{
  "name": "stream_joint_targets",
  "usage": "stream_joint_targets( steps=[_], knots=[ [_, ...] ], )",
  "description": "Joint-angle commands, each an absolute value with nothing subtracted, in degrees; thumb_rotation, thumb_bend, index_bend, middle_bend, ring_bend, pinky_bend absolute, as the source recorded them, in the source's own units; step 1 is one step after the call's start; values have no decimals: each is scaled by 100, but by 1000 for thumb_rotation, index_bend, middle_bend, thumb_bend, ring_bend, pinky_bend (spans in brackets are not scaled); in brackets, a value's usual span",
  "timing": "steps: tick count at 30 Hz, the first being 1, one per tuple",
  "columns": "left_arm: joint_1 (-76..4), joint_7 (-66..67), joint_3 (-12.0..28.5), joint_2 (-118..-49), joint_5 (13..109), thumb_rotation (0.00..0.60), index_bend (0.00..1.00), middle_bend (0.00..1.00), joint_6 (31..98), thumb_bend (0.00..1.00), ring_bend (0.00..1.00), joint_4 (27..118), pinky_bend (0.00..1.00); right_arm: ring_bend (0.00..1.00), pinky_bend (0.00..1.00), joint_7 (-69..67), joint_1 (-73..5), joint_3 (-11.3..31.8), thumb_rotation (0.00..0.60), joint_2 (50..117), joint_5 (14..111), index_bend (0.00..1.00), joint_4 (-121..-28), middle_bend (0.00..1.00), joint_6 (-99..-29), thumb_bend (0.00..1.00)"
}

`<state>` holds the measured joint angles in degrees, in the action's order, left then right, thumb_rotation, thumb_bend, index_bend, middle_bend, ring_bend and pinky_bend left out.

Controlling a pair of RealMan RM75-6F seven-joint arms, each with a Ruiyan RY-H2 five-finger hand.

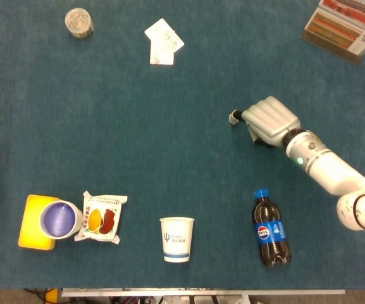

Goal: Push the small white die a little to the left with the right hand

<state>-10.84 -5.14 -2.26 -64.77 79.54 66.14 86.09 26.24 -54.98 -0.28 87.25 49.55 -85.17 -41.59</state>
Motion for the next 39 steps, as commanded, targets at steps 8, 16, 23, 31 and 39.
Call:
stream_joint_targets(
  steps=[8,16,23,31,39],
  knots=[
    [-1062,-531,-236,-6485,7941,600,267,133,6612,155,43,8599,257,1000,1000,2612,-5455,-4,600,8800,5026,299,-8373,1000,-4224,1000],
    [-1051,-541,-239,-6481,7942,600,267,133,6616,154,43,8594,257,1000,1000,2557,-5389,33,600,8883,5167,296,-8228,1000,-4295,1000],
    [-1046,-540,-241,-6494,7932,600,267,133,6606,154,43,8585,257,1000,1000,2501,-5324,72,600,8909,5306,289,-8169,1000,-4355,1000],
    [-1047,-540,-228,-6501,7938,600,267,134,6617,154,43,8585,257,1000,1000,2368,-5215,179,600,8769,5548,288,-8362,1000,-4533,1000],
    [-1071,-533,-187,-6432,7979,600,267,133,6670,154,43,8664,257,1000,1000,1693,-4508,153,600,8402,6931,284,-8541,1000,-5951,1000]
  ],
)
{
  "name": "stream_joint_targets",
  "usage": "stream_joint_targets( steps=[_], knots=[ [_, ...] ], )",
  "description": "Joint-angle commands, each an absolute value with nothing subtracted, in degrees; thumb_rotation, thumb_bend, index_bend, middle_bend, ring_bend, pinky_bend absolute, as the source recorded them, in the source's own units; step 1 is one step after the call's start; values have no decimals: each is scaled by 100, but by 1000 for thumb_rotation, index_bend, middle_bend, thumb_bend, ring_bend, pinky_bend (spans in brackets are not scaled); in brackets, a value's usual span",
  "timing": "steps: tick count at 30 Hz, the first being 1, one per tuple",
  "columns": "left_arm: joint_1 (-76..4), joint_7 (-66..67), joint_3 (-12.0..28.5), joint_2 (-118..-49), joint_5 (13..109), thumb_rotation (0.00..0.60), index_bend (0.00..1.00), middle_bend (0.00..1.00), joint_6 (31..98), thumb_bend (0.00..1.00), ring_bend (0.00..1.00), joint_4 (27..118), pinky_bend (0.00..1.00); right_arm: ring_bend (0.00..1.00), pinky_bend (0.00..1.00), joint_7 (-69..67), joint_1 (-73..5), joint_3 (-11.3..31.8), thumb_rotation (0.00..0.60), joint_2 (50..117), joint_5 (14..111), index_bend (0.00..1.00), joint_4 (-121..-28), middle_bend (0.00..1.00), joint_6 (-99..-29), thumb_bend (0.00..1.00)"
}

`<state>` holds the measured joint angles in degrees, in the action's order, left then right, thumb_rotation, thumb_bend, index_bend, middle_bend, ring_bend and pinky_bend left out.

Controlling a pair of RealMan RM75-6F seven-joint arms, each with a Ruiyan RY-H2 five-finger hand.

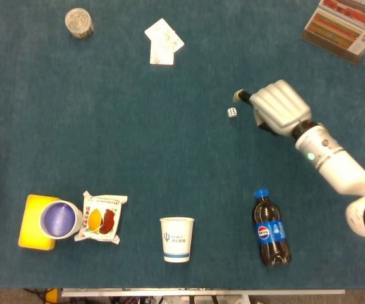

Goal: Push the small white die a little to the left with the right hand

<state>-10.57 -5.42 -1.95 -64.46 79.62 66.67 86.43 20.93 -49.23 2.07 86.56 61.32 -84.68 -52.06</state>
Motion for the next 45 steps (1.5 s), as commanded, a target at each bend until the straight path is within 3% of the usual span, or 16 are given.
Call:
stream_joint_targets(
  steps=[1,6,13,20,25,29,31,33,38,45],
  knots=[
    [-1082,-523,-180,-6426,7986,600,267,134,6668,155,43,8678,257,1000,1000,1590,-4431,122,600,8307,7065,284,-8567,1000,-6055,1000],
    [-1192,-426,-133,-6433,7996,600,267,134,6577,155,43,8737,257,960,1000,1037,-4114,-61,600,7506,7512,279,-9140,1000,-6198,1000],
    [-1448,-312,-4,-6443,8030,600,267,134,6399,154,43,8805,257,822,1000,1043,-3676,-228,600,6444,7692,261,-10025,974,-6511,1000],
    [-1714,-300,100,-6458,8105,600,267,134,6220,154,43,8783,257,593,975,1339,-3211,-337,600,5553,7176,228,-10884,810,-6666,1000],
    [-1797,-391,124,-6486,8096,600,267,135,6158,154,44,8690,257,515,910,1475,-2792,-449,600,5095,7126,228,-11334,728,-7000,1000],
    [-1826,-484,124,-6521,8076,600,267,135,6133,155,45,8588,257,396,828,1740,-2566,-554,600,4766,6896,228,-11657,480,-7036,1000],
    [-1815,-517,119,-6522,8084,600,267,135,6169,154,45,8577,257,365,805,1786,-2454,-545,600,4724,6861,228,-11707,462,-7149,1000],
    [-1780,-521,103,-6494,8089,600,267,135,6236,154,45,8604,257,350,793,1822,-2310,-528,600,4686,6872,235,-11739,460,-7325,1000],
    [-1613,-385,68,-6258,8102,600,267,136,6554,154,45,8949,257,357,790,2020,-1944,-567,600,4602,7213,418,-11710,462,-7791,1000],
    [-1373,-121,44,-5840,8137,600,267,138,7028,154,45,9573,257,359,758,2301,-1614,-683,600,4475,7604,433,-11646,464,-7974,1000]
  ],
)
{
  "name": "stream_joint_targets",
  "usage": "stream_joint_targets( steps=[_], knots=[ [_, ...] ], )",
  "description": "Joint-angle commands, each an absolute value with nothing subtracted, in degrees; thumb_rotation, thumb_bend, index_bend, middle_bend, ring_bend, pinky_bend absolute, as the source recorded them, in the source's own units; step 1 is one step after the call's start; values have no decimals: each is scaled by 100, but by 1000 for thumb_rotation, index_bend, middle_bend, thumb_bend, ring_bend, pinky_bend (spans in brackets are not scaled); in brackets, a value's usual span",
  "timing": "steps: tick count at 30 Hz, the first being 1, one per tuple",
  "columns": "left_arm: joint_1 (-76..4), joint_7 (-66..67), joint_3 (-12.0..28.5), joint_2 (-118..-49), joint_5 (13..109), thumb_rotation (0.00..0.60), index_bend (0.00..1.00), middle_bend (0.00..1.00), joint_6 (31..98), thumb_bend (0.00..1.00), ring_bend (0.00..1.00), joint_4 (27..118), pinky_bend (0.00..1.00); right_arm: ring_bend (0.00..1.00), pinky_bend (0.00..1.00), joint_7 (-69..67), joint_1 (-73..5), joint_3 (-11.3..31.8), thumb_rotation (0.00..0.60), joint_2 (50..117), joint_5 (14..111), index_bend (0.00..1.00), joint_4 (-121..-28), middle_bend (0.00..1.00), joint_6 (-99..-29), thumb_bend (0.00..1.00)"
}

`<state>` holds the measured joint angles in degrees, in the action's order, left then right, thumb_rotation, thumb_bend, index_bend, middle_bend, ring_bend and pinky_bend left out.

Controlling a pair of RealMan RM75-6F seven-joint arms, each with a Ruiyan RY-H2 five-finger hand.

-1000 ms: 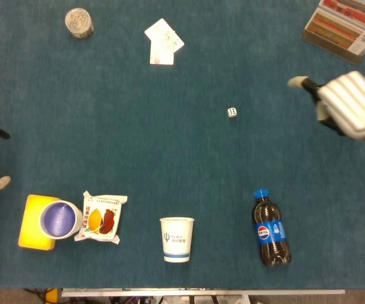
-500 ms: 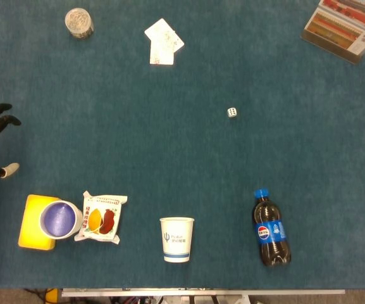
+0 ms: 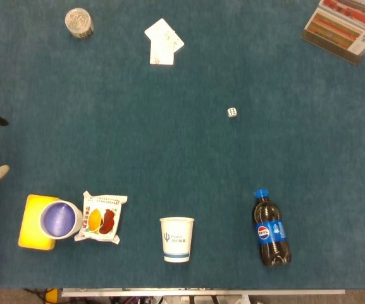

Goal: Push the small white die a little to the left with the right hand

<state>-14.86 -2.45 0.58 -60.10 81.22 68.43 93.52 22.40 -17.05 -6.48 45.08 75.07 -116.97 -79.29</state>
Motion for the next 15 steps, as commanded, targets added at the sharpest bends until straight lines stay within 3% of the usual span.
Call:
stream_joint_targets(
  steps=[1,3,5,8,15],
  knots=[
    [-1353,-88,46,-5801,8138,600,267,138,7071,154,45,9636,257,357,744,2303,-1583,-681,600,4475,7619,433,-11619,464,-7978,989],
    [-1309,-34,51,-5734,8108,600,267,138,7142,154,45,9732,257,347,723,2313,-1526,-667,600,4477,7616,427,-11570,455,-7962,885],
    [-1263,5,49,-5692,8077,600,267,138,7200,154,45,9791,257,329,700,2342,-1488,-646,600,4478,7602,397,-11525,437,-7928,711],
    [-1210,51,46,-5653,8030,600,267,139,7260,154,45,9835,257,311,677,2407,-1449,-609,600,4469,7583,378,-11494,422,-7882,576],
    [-1072,-51,117,-5645,7913,600,267,154,7477,154,45,9758,257,290,647,2471,-1371,-483,600,4451,7490,378,-11451,406,-7831,498]
  ],
)
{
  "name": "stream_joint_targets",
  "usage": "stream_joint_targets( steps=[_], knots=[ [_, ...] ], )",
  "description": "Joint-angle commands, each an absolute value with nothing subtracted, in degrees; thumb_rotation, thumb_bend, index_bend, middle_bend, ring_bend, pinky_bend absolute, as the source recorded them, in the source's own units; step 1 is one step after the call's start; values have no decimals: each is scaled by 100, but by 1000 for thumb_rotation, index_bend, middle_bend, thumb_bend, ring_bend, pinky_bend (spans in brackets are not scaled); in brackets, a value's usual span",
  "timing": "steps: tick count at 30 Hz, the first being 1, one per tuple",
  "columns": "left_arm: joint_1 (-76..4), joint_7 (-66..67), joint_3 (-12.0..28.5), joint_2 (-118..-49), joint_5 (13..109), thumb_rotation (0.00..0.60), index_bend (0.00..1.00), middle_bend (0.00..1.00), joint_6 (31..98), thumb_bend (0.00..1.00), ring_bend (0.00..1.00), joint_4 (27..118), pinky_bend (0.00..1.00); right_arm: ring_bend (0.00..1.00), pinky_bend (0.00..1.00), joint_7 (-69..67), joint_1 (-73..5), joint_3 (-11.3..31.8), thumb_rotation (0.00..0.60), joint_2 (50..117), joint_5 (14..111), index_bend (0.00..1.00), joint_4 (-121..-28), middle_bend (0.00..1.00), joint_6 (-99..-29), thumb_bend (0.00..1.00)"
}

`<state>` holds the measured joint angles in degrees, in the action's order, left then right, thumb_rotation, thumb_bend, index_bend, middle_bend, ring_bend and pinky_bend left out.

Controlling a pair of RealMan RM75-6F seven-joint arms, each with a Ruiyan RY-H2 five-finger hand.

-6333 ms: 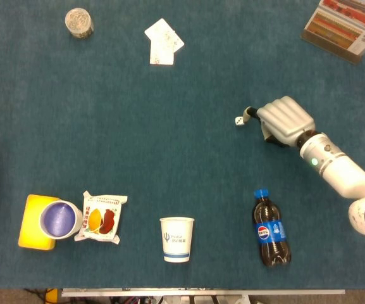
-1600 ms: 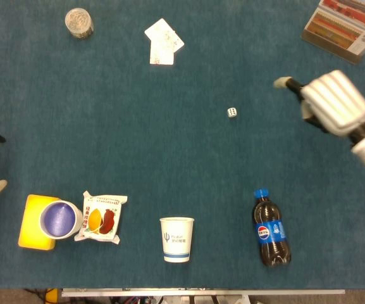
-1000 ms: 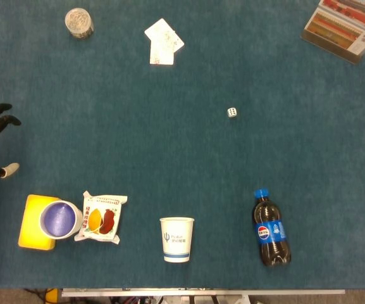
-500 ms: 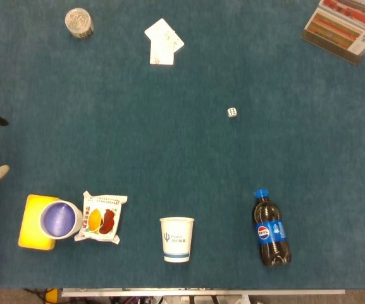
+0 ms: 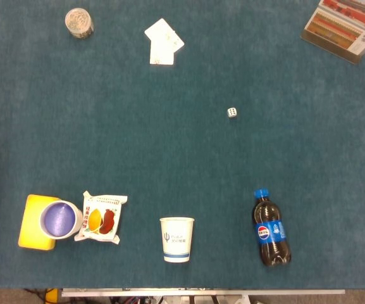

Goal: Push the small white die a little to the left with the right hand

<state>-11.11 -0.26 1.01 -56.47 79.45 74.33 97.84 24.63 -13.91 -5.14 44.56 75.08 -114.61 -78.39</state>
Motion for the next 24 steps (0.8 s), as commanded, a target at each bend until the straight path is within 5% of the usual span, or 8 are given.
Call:
stream_joint_targets(
  steps=[1,24],
  knots=[
    [-1051,-58,118,-5637,7905,600,267,155,7503,155,45,9751,257,290,645,2469,-1362,-467,600,4452,7485,378,-11448,406,-7827,497],
    [-994,61,140,-5584,7857,600,268,155,7463,154,45,9788,257,289,640,2225,-1364,-147,600,4485,7627,378,-11400,406,-7450,498]
  ],
)
